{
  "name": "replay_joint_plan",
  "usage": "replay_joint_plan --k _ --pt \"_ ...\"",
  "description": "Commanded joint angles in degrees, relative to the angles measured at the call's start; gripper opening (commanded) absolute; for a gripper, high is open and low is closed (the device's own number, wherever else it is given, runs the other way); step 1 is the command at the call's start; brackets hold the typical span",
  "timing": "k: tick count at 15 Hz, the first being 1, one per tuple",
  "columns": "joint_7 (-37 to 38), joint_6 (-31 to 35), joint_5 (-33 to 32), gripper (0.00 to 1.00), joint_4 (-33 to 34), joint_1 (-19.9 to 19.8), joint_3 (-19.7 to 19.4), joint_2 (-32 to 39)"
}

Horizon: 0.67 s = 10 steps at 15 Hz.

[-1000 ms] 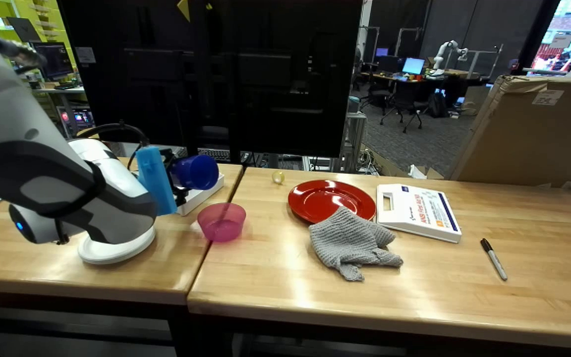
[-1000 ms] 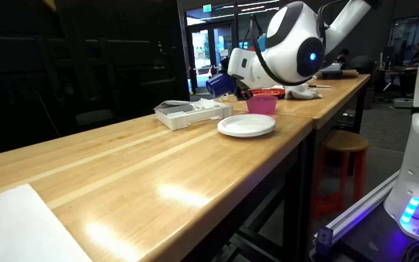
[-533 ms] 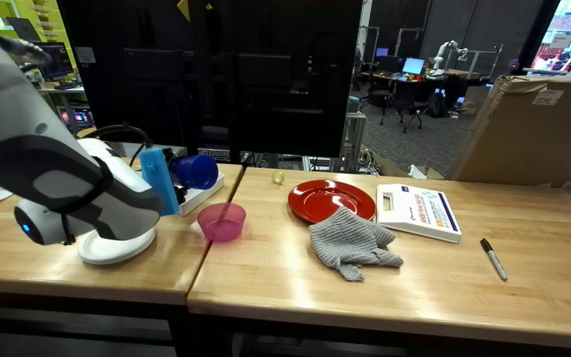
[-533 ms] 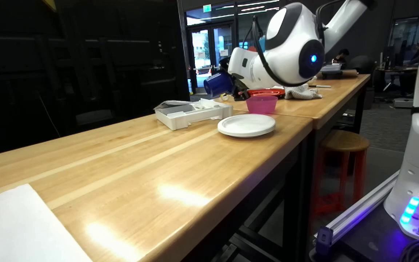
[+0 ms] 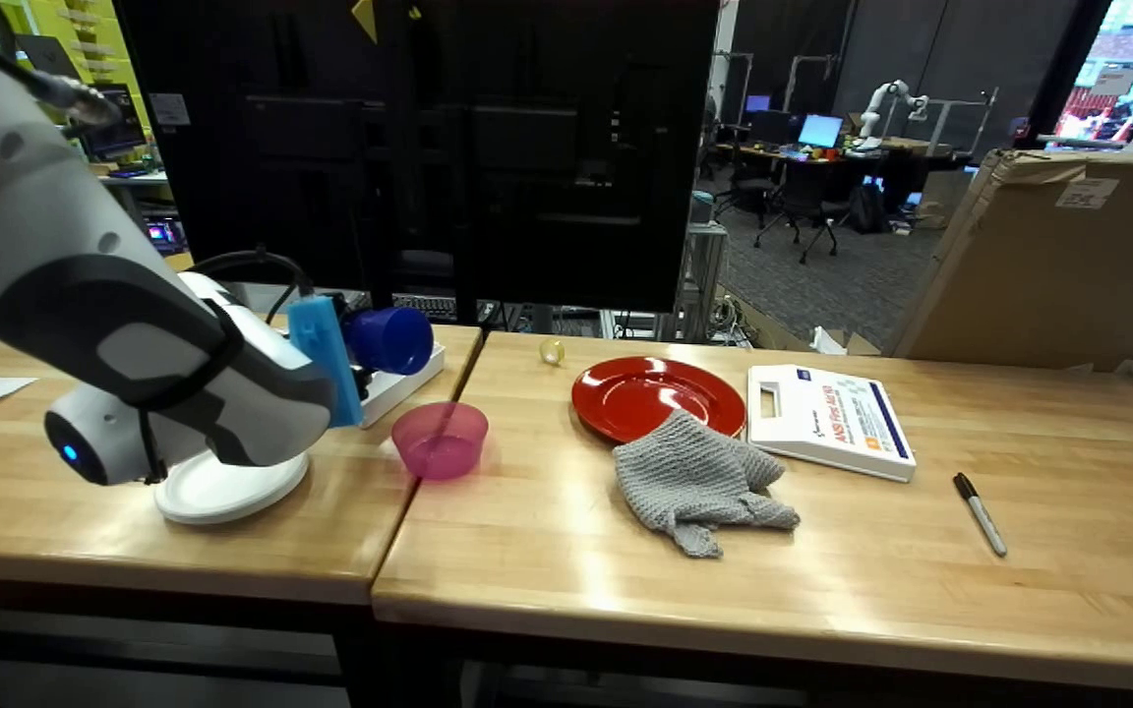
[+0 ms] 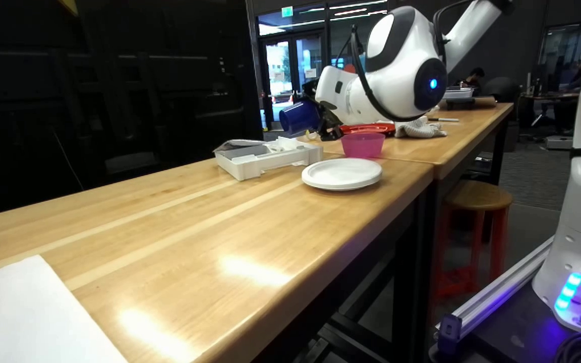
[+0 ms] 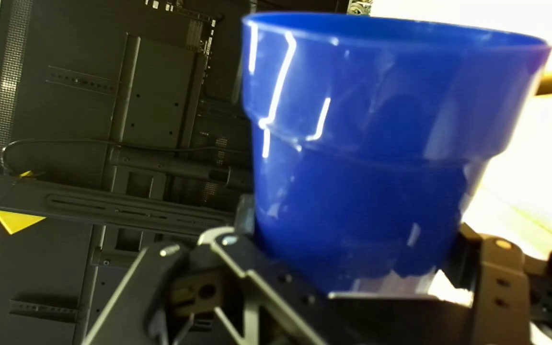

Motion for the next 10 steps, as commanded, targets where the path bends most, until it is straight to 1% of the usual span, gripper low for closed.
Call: replay_joint_plan --k 1,5,10 --pt "1.9 1.6 -2.4 0.58 1.4 -0.5 -0.7 0.6" --pt "6.9 2.4 -5.8 0.58 1.8 -0.5 -1.3 1.1" --pt "11.2 2.8 -9.2 0.58 2.3 -0.8 -1.7 1.6"
